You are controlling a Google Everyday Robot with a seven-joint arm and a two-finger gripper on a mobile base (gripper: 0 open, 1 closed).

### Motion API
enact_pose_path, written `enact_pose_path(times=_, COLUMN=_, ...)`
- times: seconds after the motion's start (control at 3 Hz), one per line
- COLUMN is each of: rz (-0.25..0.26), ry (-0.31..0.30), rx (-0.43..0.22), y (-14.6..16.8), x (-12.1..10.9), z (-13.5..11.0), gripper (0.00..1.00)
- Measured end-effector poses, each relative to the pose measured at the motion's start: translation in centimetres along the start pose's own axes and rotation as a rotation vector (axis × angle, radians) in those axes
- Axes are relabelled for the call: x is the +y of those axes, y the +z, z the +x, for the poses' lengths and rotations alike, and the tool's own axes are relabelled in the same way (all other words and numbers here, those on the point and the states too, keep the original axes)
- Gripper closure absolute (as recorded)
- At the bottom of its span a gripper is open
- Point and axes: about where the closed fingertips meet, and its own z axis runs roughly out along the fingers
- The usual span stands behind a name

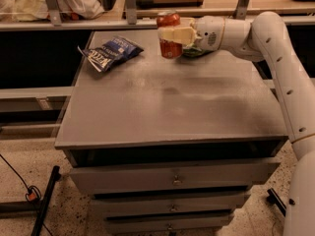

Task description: Place coke can upright

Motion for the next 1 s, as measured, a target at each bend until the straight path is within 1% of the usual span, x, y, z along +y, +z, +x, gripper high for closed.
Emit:
enact_pose_path(times=0.33, rz=-0.003, ry=-0.015, rx=0.007, y=-0.9, x=0.9, z=1.1, gripper=1.0)
enact_pose_path(times=1.0, rz=-0.024, ry=-0.074, rx=0.089, y=-2.2, x=4.0, z=4.4, gripper=1.0)
